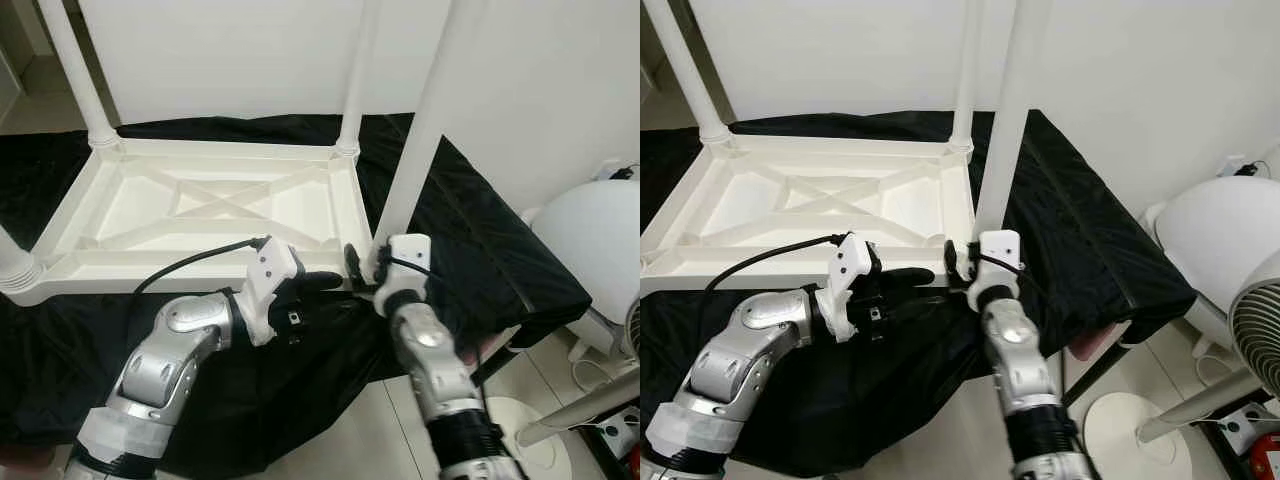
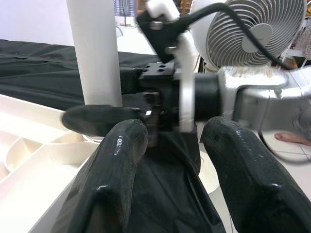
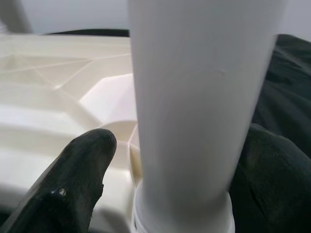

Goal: Building children table

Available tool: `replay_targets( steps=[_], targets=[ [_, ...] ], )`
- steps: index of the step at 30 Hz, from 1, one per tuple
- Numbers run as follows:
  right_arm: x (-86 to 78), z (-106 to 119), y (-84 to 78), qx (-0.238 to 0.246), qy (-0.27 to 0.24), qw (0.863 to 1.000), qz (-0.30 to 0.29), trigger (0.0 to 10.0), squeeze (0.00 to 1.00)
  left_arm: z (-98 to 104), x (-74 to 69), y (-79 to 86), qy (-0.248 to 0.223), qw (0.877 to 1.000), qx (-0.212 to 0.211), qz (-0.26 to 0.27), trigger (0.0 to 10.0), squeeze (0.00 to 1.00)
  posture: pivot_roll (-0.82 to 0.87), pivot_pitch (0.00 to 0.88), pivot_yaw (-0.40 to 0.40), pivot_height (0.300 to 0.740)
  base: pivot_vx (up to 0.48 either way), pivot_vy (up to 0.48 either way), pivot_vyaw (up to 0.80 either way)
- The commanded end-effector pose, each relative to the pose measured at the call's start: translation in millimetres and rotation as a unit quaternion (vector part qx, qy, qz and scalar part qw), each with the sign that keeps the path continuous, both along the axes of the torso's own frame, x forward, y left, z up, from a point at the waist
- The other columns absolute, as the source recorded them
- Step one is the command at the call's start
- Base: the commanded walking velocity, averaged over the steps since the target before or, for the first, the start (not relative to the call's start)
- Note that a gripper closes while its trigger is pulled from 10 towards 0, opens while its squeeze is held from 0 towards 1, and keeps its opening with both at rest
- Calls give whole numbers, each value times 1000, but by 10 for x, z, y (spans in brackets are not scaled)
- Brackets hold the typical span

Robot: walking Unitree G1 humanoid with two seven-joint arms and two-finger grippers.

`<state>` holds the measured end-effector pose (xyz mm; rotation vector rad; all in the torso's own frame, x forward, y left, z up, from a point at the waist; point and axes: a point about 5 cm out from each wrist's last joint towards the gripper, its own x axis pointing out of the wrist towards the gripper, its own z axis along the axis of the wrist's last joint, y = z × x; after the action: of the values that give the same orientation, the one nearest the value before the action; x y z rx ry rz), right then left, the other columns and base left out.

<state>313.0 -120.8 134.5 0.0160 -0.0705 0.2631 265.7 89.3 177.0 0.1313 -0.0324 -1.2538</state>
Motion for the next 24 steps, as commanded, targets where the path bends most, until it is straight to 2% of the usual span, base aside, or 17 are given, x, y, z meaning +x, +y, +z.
replay_targets(
  steps=[1,2,7,12,14,15,16,21,22,23,24],
  targets=[
    [-18,4,11,9,2,1000,17,10000,0,4,34,18,-4,999,3,37,10000,0,35,31,-35,740,0,0,0],
    [-1,33,-46,-16,-10,999,49,10000,0,13,43,19,-4,999,3,36,10000,0,34,34,-22,740,0,0,0],
    [30,67,-112,-59,-24,994,88,10000,0,28,59,29,-7,999,6,36,10000,0,38,37,-11,740,0,0,0],
    [105,93,-201,-72,-23,991,108,10000,0,48,84,44,-8,999,6,40,10000,0,44,44,-8,740,0,0,0],
    [175,133,-253,-88,-24,985,144,10000,0,59,90,47,-9,999,5,41,10000,0,45,46,-7,740,0,0,0],
    [175,133,-253,-88,-24,985,144,10000,0,59,90,47,-9,999,5,41,10000,0,45,46,-7,740,0,0,0],
    [231,162,-262,-103,-26,980,169,10000,0,58,88,43,-8,999,4,41,10000,0,45,46,-6,740,0,0,0],
    [264,172,-261,-108,-25,977,182,10000,0,58,91,39,-8,999,4,41,10000,0,44,44,-6,740,0,0,0],
    [313,184,-229,-105,-23,975,192,1608,0,68,92,24,-10,999,2,40,10000,0,52,40,-10,740,0,0,0],
    [313,184,-229,-105,-23,975,192,1608,0,68,92,24,-10,999,2,40,10000,0,52,40,-10,740,0,0,0],
    [351,181,-192,-104,-17,973,204,0,0,77,92,10,-12,999,0,40,10000,0,50,40,-12,740,0,0,0]
  ],
)
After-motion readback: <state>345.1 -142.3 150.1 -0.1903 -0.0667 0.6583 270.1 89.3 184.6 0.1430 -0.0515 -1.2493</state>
